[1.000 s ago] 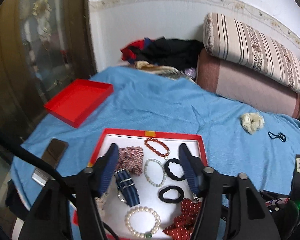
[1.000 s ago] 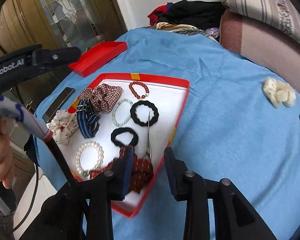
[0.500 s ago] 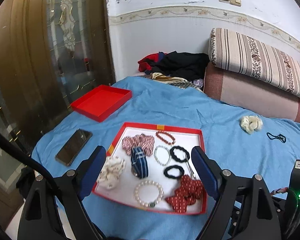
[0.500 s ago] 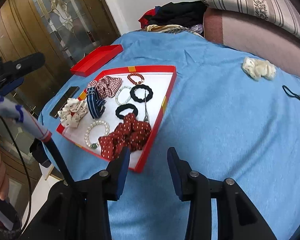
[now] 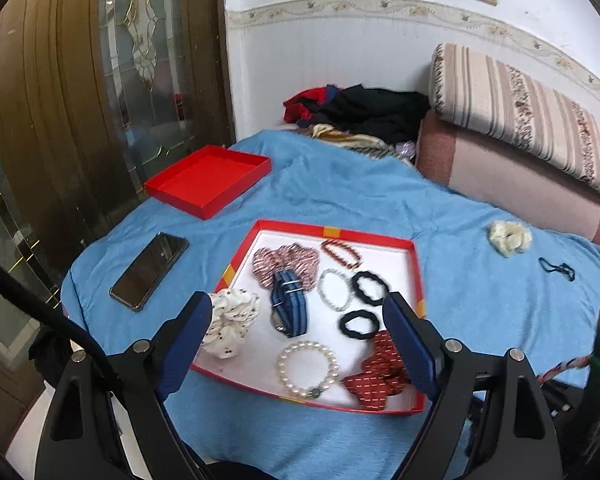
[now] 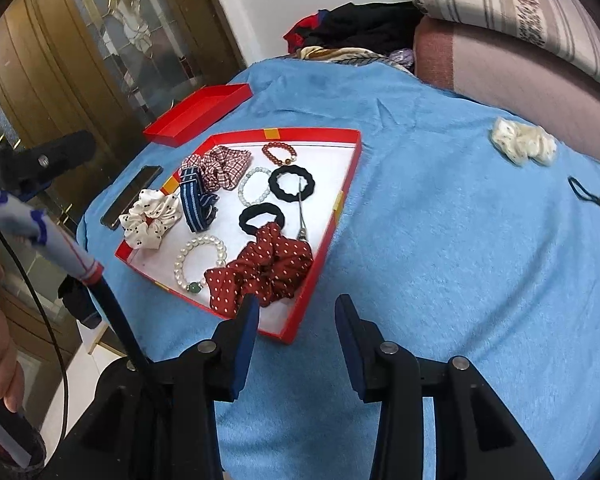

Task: Organize jewelry
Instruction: 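Move the right tool over the tray toward the blue striped watch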

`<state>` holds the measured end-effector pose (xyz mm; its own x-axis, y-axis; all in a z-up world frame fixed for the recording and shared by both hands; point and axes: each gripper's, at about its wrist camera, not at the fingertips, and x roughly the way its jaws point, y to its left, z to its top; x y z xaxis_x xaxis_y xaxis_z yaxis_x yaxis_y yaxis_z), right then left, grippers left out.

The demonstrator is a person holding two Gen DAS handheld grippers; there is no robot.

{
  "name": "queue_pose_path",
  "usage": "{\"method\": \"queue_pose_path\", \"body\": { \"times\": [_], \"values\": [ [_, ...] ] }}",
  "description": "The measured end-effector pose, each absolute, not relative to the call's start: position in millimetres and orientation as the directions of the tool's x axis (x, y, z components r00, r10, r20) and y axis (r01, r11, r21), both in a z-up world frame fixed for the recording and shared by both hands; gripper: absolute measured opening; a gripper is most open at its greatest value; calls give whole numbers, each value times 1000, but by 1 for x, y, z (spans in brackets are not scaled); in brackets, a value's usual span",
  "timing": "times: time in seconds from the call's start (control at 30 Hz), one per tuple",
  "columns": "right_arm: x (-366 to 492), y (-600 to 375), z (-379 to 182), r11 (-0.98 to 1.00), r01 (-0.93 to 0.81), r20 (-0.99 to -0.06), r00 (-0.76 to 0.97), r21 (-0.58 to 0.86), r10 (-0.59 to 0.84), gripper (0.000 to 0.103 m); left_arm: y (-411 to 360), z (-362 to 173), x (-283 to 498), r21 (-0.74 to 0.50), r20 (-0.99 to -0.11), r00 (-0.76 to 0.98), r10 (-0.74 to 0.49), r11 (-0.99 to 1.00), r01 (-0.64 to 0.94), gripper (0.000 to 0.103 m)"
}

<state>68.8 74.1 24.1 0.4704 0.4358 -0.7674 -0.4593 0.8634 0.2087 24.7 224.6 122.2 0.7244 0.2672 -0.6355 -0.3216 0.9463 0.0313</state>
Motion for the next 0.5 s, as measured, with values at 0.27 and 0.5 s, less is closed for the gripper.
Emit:
{"method": "queue_pose_path", "body": {
  "times": [0.27,0.5],
  "values": [
    [113,124,30,820,-535,-771,429,203,471,43,313,88,20,0,-694,638,334,886,-465,86],
    [139,199,19,742,-622,-784,318,251,532,44,375,59,4,-30,-736,574,358,830,-556,86]
  ]
}}
